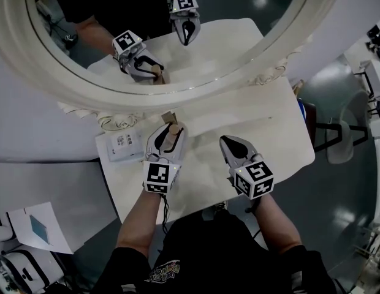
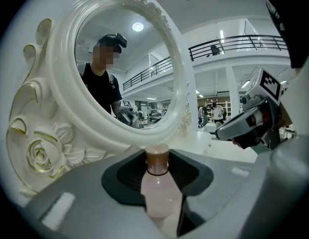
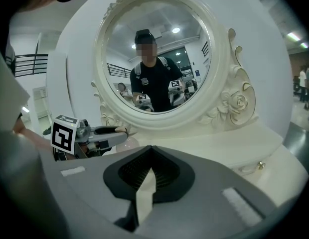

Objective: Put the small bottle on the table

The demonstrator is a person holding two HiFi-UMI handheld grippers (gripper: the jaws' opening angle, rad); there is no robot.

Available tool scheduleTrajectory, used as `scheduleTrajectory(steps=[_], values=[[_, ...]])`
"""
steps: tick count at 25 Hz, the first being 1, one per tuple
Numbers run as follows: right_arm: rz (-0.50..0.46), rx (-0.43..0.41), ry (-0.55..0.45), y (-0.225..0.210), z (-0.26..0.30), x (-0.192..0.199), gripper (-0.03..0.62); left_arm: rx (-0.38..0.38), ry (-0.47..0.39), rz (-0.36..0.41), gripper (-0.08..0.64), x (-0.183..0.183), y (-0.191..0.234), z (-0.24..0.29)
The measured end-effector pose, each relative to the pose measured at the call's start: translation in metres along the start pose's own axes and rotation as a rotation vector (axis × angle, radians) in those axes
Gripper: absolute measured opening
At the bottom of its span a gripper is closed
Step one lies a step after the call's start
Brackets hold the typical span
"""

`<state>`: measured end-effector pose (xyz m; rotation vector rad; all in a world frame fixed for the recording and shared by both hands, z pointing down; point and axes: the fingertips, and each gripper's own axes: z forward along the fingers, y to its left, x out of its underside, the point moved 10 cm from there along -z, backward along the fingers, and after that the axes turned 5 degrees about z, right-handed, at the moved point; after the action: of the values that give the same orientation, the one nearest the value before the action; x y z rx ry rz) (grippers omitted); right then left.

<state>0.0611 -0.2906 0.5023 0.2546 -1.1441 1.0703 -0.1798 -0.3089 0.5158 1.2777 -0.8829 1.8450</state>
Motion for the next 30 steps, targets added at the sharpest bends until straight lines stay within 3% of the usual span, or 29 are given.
scheduleTrajectory(steps=[30], values=[[0.005,0.004,-0.002,0.010,-0.001,0.004,0.028,0.009,-0.057,0.061,0.170,0.001,0.003,-0.001]])
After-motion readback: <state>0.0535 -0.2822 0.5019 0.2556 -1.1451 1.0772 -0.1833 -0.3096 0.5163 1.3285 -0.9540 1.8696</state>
